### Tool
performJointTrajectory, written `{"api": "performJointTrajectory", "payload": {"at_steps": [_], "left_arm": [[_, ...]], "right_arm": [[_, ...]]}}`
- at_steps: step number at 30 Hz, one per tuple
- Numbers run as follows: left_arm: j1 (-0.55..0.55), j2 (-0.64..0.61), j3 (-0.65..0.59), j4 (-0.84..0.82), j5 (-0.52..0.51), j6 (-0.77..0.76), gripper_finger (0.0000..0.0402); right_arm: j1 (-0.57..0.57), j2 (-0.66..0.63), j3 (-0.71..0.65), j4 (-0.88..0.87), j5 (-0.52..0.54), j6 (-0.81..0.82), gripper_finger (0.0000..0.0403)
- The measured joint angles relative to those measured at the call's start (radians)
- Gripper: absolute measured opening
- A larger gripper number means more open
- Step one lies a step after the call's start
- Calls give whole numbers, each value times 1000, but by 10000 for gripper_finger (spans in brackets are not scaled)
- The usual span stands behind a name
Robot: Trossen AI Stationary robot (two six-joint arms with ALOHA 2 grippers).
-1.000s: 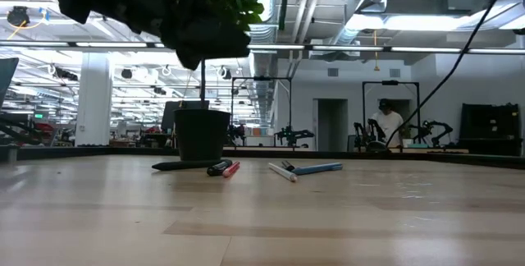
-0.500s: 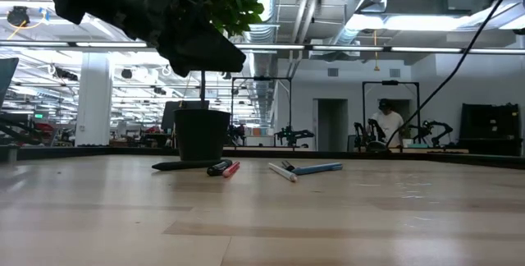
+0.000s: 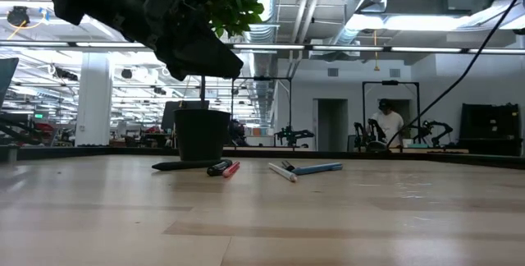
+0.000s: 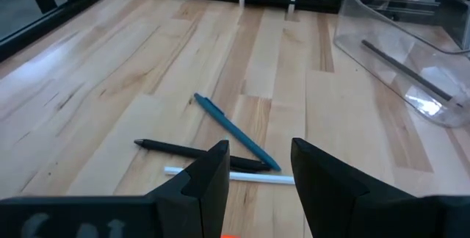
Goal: Sort pens & pencils
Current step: Put the green pencil into the transparent bin
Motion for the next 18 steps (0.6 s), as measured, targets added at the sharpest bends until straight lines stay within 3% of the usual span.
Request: {"api": "performJointTrajectory", "payload": {"at_steps": [7,13,18], "left_arm": [[0,0,0,0,0,-12,137],[0,0,0,1,-9,-27,137],[1,0,0,1,-36,-52,137]], "right_arm": [[114,-10,0,-88,0,15,33],[226,-18,0,-164,3,88,53],[290,-15,0,-265,15,187,31]]}}
